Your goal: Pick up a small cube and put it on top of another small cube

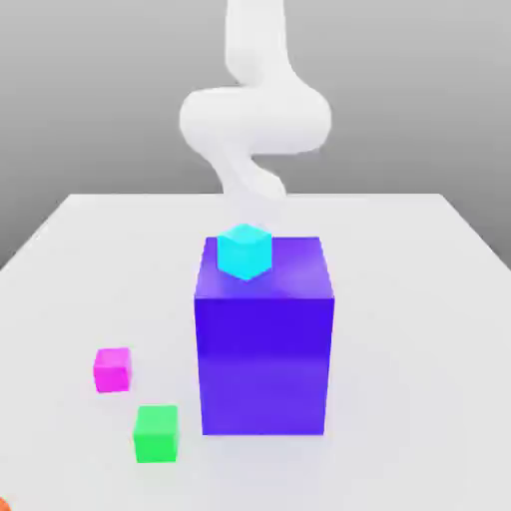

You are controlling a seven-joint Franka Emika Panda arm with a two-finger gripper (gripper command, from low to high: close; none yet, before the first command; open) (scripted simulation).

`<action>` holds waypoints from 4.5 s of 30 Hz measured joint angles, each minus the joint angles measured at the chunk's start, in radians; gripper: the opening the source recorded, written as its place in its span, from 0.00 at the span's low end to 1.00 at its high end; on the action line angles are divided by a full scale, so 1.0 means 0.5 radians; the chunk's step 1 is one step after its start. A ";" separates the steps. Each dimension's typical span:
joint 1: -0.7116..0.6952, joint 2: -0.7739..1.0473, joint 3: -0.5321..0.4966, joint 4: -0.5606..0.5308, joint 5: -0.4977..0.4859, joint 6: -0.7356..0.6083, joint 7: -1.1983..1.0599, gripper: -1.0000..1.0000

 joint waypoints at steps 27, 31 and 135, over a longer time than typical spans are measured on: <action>0.288 -0.023 -1.149 -0.387 -0.862 -0.023 -2.566 0.50; 0.344 0.000 -1.325 -0.447 -0.990 -0.005 -2.940 0.50; 0.546 1.617 -1.424 -0.105 -1.828 -1.384 -3.741 0.00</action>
